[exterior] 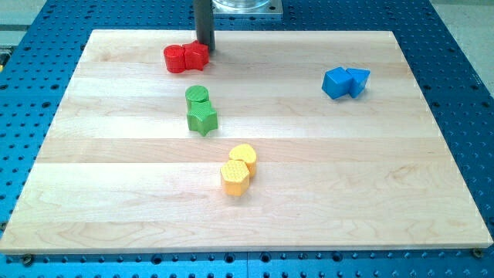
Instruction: Separate the red star from the red circle
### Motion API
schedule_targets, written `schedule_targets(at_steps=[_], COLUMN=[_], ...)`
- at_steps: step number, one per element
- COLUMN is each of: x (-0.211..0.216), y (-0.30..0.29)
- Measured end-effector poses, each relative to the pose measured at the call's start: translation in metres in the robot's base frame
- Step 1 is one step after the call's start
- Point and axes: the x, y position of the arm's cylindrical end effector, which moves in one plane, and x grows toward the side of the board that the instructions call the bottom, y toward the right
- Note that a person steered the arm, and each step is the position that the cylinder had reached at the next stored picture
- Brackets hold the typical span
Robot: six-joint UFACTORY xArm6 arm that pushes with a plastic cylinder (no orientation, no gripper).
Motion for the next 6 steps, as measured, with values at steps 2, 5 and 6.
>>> schedule_targets(at_steps=[2, 5, 6], x=[0.038, 0.089, 0.11], y=[-0.013, 0.044, 0.019])
